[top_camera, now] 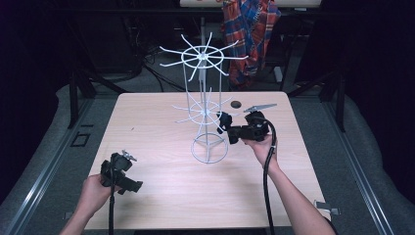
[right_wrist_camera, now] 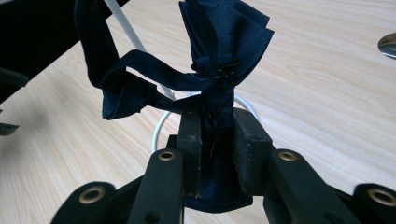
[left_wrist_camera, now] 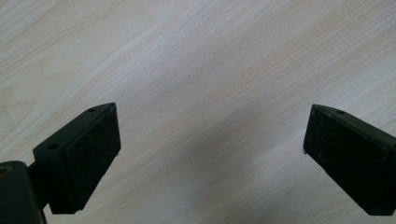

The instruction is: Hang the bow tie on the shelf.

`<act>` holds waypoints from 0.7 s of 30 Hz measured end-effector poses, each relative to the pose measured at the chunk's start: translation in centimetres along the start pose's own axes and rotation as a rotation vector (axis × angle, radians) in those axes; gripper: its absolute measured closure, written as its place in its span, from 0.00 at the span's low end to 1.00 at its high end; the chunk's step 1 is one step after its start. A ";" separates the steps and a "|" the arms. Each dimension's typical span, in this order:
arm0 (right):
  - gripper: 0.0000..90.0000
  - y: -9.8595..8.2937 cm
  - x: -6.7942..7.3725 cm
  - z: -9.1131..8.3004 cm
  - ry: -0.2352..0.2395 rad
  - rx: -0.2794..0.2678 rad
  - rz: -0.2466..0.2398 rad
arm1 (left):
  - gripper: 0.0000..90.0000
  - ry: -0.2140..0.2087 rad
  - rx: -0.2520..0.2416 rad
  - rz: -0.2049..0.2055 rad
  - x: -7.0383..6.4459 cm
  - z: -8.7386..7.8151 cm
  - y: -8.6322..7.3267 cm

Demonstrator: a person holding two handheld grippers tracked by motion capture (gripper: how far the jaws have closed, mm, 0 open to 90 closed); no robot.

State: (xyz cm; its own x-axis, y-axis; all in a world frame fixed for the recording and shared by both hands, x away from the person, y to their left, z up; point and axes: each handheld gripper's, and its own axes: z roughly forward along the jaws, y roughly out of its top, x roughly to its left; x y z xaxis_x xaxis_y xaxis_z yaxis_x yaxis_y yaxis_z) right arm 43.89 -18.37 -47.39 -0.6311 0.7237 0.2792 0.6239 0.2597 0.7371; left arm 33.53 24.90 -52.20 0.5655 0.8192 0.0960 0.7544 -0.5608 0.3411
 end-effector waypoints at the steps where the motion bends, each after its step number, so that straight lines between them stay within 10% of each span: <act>1: 0.82 0.0 0.0 0.1 0.006 0.003 -0.002 | 0.05 -0.001 -0.001 -0.002 0.0 0.0 0.0; 21: 0.80 -0.7 0.3 0.0 -0.015 0.034 -0.005 | 0.05 -0.009 -0.001 0.036 -0.6 0.4 1.4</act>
State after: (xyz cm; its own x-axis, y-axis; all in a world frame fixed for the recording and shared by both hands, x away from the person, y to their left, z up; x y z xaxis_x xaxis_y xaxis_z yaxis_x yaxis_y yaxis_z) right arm 43.23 -18.36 -47.81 -0.6272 0.7320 0.2661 0.6365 0.2847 0.7168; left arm 34.37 23.60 -52.15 0.5956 0.7971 0.0995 0.7330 -0.5899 0.3386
